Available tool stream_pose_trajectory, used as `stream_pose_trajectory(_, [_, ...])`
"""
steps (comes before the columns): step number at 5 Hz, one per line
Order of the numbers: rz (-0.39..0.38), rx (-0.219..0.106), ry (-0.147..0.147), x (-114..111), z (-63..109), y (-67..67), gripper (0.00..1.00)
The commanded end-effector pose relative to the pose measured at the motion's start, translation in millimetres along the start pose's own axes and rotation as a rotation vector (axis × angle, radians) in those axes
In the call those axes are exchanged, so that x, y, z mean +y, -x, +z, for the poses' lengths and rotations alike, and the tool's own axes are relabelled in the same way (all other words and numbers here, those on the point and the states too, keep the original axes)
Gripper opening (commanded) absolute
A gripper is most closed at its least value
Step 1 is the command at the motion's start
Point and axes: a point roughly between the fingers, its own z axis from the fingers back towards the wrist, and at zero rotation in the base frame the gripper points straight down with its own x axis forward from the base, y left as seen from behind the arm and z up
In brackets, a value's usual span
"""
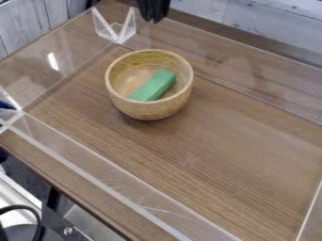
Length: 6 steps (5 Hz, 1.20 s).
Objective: Put the green block in the brown bowl
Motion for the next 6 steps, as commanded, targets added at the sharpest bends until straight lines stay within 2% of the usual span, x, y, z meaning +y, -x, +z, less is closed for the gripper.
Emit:
stream_pose_trajectory(1, [-0.007,-0.044,-0.018,0,10.0,-1.5,0.00])
stream_pose_trajectory(4, [-0.016,0.032,-0.023,2,-26.0,0.3,0.00])
stream_pose_trajectory(6, [-0.013,0.065,-0.019,7,-46.1,3.0,0.00])
